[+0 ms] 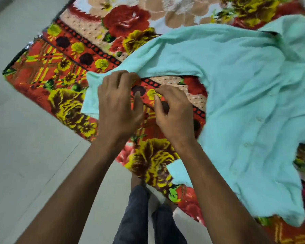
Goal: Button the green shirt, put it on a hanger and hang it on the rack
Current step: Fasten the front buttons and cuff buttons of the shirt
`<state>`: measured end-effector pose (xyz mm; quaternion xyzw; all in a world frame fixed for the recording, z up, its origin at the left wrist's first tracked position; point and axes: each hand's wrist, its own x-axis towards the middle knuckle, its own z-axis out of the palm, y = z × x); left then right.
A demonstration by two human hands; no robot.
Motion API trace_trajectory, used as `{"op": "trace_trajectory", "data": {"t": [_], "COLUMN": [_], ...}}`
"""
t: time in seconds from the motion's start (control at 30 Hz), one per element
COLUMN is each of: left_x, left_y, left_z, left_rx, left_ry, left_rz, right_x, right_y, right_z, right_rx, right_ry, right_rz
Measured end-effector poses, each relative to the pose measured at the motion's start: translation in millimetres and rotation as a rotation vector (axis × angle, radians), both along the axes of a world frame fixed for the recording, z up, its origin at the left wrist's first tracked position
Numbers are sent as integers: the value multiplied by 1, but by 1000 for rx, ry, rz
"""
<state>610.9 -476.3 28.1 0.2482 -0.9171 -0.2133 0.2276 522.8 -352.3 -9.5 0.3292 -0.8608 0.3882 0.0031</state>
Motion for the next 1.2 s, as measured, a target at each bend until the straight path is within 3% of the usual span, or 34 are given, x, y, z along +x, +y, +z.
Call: {"op": "trace_trajectory", "data": {"t": [0.17, 0.33, 0.77, 0.93, 1.03, 1.2], "left_x": [-80, -129, -126, -89, -71, -33], "left_y": [107, 224, 462, 529, 551, 560], "left_z": [5, -4, -22, -33, -38, -44], "left_rx": [135, 193, 95, 19, 0, 224], "left_ry": [-77, -178, -226, -293, -282, -161], "left_rz": [-383, -601, -1117, -1248, -1326, -1075], "right_x": [-39, -53, 23, 83, 110, 144], "right_y": [112, 237, 468, 532, 557, 570], "right_z": [25, 29, -1, -4, -10, -15], "right_rx": [87, 193, 215, 200, 90, 27], "right_ry": [42, 37, -24, -41, -142, -107], "right_rz": [-275, -481, -976, -1248, -1242, -1189]}}
